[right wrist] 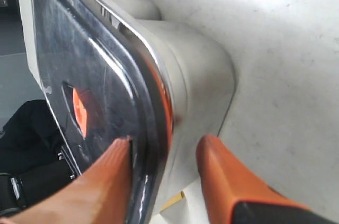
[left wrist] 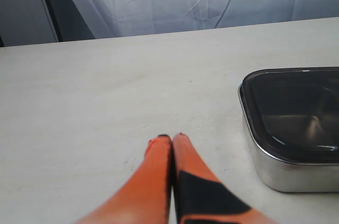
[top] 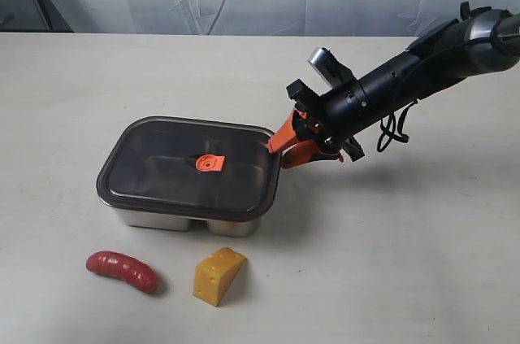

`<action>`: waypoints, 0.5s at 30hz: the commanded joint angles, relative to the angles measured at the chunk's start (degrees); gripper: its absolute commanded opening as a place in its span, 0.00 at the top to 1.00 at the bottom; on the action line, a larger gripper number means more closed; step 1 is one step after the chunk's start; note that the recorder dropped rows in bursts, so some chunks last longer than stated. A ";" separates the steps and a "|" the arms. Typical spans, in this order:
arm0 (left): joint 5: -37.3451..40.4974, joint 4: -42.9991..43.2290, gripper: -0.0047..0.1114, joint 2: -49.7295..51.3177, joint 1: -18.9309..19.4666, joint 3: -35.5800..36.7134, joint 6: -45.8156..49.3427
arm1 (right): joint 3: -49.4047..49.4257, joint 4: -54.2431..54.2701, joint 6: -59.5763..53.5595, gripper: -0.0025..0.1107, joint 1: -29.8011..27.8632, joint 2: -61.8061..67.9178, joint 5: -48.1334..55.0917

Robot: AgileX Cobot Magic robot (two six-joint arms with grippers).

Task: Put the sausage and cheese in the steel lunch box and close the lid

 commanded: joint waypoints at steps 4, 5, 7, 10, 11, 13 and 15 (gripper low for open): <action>0.11 0.19 0.96 -0.35 0.02 0.20 -0.03 | -0.22 0.58 -0.90 0.65 -0.36 -0.59 -0.32; 0.11 0.19 0.96 -0.35 0.02 0.20 -0.03 | -0.22 0.58 -0.90 0.68 -0.36 -0.59 -0.32; 0.11 0.19 0.96 -0.35 0.02 0.20 -0.03 | -0.22 0.58 -0.90 0.75 -0.36 -0.59 -0.41; 0.11 0.19 0.96 -0.35 0.02 0.20 -0.03 | -0.22 0.58 -1.01 0.88 -0.36 -0.59 -0.66; 0.11 0.19 0.96 -0.35 0.02 0.20 -0.03 | -0.22 0.58 -1.01 0.90 -0.36 -0.59 -0.66; 0.11 0.19 0.96 -0.35 0.02 0.20 -0.03 | -0.22 0.58 -1.01 0.94 -0.36 -0.59 -0.66; 0.11 0.19 0.96 -0.35 0.02 0.20 -0.03 | -0.22 0.58 -1.01 0.98 -0.36 -0.59 -0.56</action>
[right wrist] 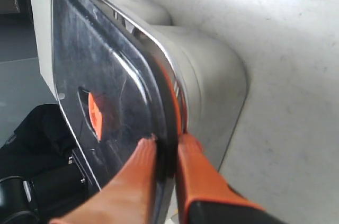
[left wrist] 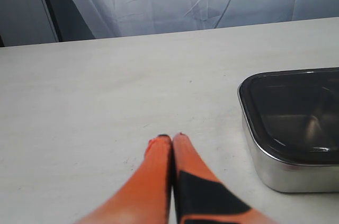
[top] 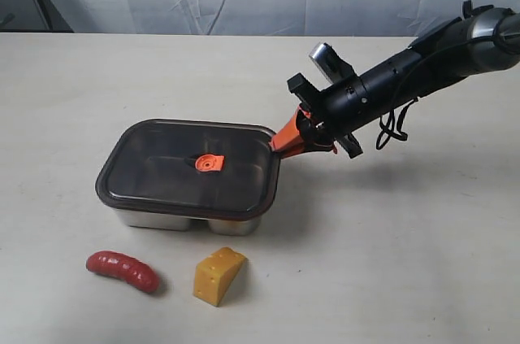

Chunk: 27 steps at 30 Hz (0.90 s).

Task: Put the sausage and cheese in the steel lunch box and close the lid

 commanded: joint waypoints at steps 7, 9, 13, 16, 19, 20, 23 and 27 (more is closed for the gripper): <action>0.11 0.19 0.96 -0.35 0.02 0.20 -0.03 | -0.22 -1.12 -0.77 0.99 -0.36 -2.05 -0.73; 0.11 0.19 0.96 -0.35 0.02 0.20 -0.03 | -0.22 -1.23 -0.77 0.99 -0.36 -3.27 -0.73; 0.11 0.19 0.96 -0.35 0.02 0.20 -0.03 | -0.22 -1.12 -2.42 0.99 -0.36 -5.51 0.76; 0.11 0.19 0.96 -0.35 0.02 0.20 -0.03 | -0.22 0.90 -4.72 0.99 -0.36 -6.82 1.97; 0.11 0.19 0.96 -0.35 0.02 0.20 -0.03 | -0.22 6.66 -8.26 0.99 -0.36 -6.93 4.26; 0.11 0.19 0.96 -0.35 0.02 0.20 -0.03 | -0.22 8.61 -9.17 0.99 -0.36 -6.93 4.26; 0.11 0.19 0.96 -0.35 0.02 0.20 -0.03 | -0.22 12.65 -10.71 0.99 -0.36 -6.93 4.26; 0.11 0.19 0.96 -0.35 0.02 0.20 -0.03 | -0.22 12.88 -10.94 0.99 -0.36 -6.93 4.26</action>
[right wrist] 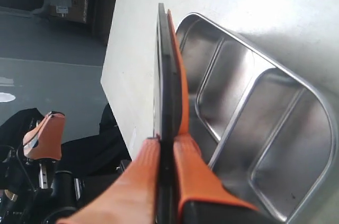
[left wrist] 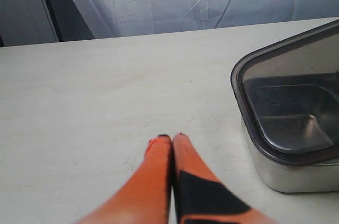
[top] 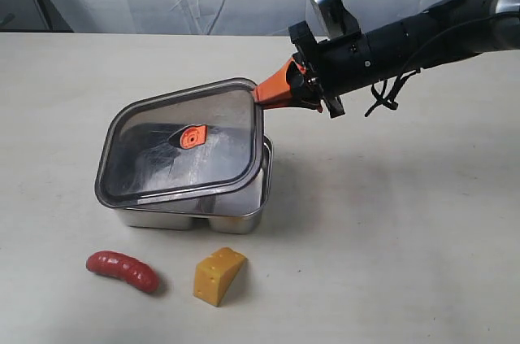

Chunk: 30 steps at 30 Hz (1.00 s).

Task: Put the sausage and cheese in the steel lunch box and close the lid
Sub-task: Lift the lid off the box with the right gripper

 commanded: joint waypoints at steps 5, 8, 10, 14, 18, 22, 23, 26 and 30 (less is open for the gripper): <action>0.11 0.19 0.96 -0.35 0.02 0.20 -0.03 | -0.22 2.22 -1.42 0.99 -0.36 -0.72 0.15; 0.11 0.19 0.96 -0.35 0.02 0.20 -0.03 | -0.22 4.18 -2.16 0.99 -0.36 -0.72 0.15; 0.11 0.19 0.96 -0.35 0.02 0.20 -0.03 | -0.22 6.19 -2.97 0.99 -0.36 -0.72 0.15; 0.11 0.19 0.96 -0.35 0.02 0.20 -0.03 | -0.22 7.37 -3.53 0.99 -0.36 -0.72 0.15; 0.11 0.19 0.96 -0.35 0.02 0.20 -0.03 | -0.22 7.63 -3.53 0.99 -0.36 -0.72 0.15; 0.11 0.19 0.96 -0.35 0.02 0.20 -0.03 | -0.22 8.53 -3.53 0.99 -0.36 -0.72 0.15; 0.11 0.19 0.96 -0.35 0.02 0.20 -0.03 | -0.22 8.80 -3.53 0.99 -0.36 -0.76 0.15; 0.11 0.19 0.96 -0.35 0.02 0.20 -0.03 | -0.22 8.97 -3.53 0.99 -0.36 -1.01 0.15; 0.11 0.19 0.96 -0.35 0.02 0.20 -0.03 | -0.22 7.45 -3.53 0.99 -0.02 -0.98 0.15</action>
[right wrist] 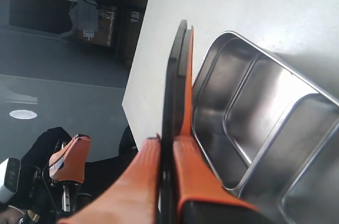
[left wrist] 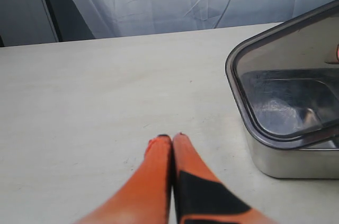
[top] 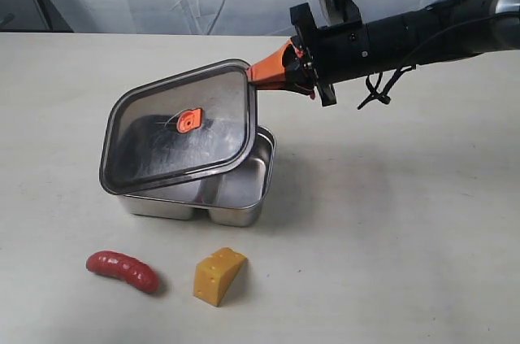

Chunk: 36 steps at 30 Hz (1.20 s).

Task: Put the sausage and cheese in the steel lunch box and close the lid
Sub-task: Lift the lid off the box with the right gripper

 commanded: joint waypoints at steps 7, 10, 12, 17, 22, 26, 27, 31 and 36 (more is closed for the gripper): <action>0.11 0.19 0.96 -0.35 0.02 0.20 -0.03 | -0.33 2.30 -0.73 0.99 0.35 -1.69 0.03; 0.11 0.19 0.96 -0.35 0.02 0.20 -0.03 | -0.33 2.30 -0.73 0.99 0.35 -2.62 0.03; 0.11 0.19 0.96 -0.35 0.02 0.20 -0.03 | -0.33 2.30 -0.73 0.99 0.35 -3.36 0.03; 0.11 0.19 0.96 -0.35 0.02 0.20 -0.03 | -0.33 2.30 -0.73 0.99 0.47 -4.78 0.03; 0.11 0.19 0.96 -0.35 0.02 0.20 -0.03 | -0.47 4.53 -2.15 0.99 -0.82 -6.49 0.03; 0.11 0.19 0.96 -0.35 0.02 0.20 -0.03 | -2.70 4.11 -2.25 0.99 -3.97 -8.15 0.03; 0.11 0.19 0.96 -0.35 0.02 0.20 -0.03 | -3.59 3.27 -2.13 0.99 -4.93 -8.75 0.03; 0.11 0.19 0.96 -0.35 0.02 0.20 -0.03 | -7.37 -6.99 -0.18 0.99 -7.57 -11.59 -2.86; 0.11 0.19 0.96 -0.35 0.02 0.20 -0.03 | -12.62 -25.67 6.99 0.99 -7.72 -14.95 -9.83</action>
